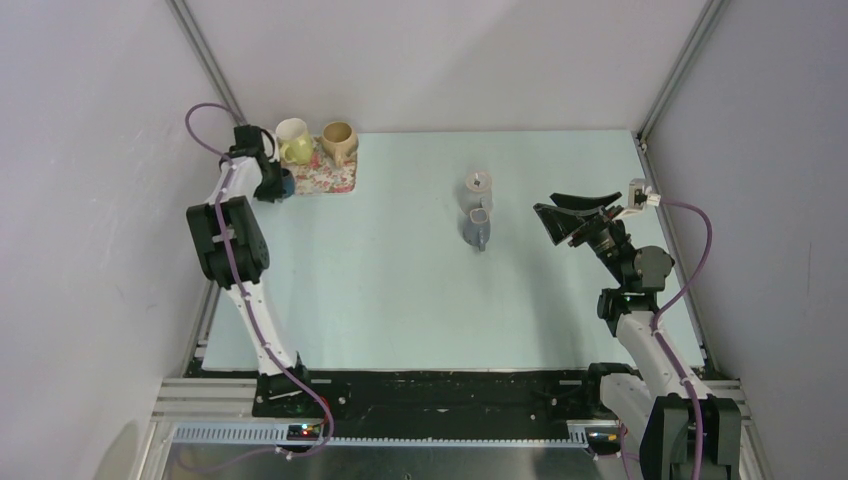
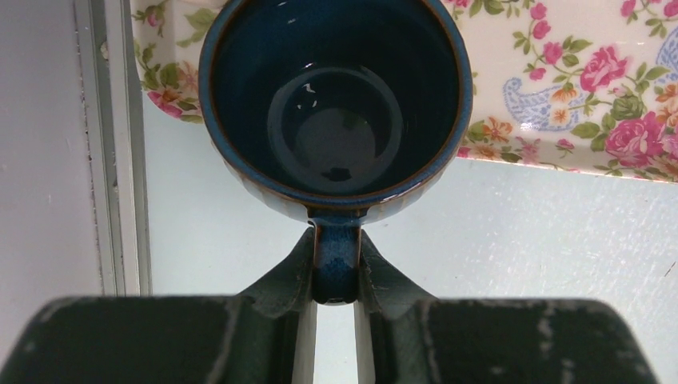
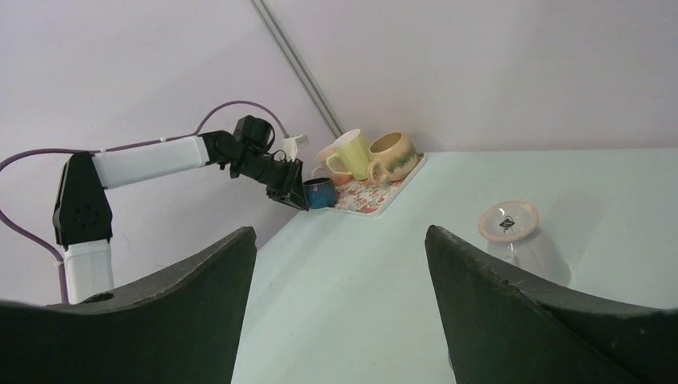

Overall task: Turn the mug right side up
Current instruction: Place the cup on the tray.

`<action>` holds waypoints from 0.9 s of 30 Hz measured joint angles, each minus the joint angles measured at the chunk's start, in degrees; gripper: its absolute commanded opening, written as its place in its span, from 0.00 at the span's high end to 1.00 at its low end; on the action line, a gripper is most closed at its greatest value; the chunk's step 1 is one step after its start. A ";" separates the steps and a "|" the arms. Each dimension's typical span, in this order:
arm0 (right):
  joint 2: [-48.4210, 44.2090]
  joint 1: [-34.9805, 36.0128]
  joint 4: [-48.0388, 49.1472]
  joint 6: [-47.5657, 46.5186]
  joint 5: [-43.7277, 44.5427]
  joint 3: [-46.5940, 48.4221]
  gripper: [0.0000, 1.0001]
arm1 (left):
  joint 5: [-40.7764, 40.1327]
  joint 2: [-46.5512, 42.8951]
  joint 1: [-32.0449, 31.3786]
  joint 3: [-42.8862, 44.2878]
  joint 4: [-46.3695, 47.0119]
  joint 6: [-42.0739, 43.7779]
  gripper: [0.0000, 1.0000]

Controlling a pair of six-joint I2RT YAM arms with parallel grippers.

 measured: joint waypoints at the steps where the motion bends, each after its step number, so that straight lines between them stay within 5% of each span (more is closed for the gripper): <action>1: 0.00 -0.02 -0.04 0.00 0.00 0.00 0.18 | 0.00 0.22 0.11 0.37 -0.28 -0.17 0.90; 7: 0.00 -0.07 -0.26 0.00 0.00 0.00 0.18 | 0.55 1.18 0.17 2.21 -1.62 -1.18 0.49; 11: 0.00 -0.07 -0.28 0.00 0.00 0.00 0.18 | 1.27 1.29 0.17 3.37 -1.88 -1.57 0.30; 20: 0.00 -0.22 -0.44 0.00 0.00 0.00 0.18 | 1.55 1.29 0.28 3.54 -2.19 -2.56 0.15; 27: 0.00 -0.22 -0.57 0.00 0.00 0.00 0.18 | 2.82 1.29 1.29 4.50 -2.71 -4.33 0.15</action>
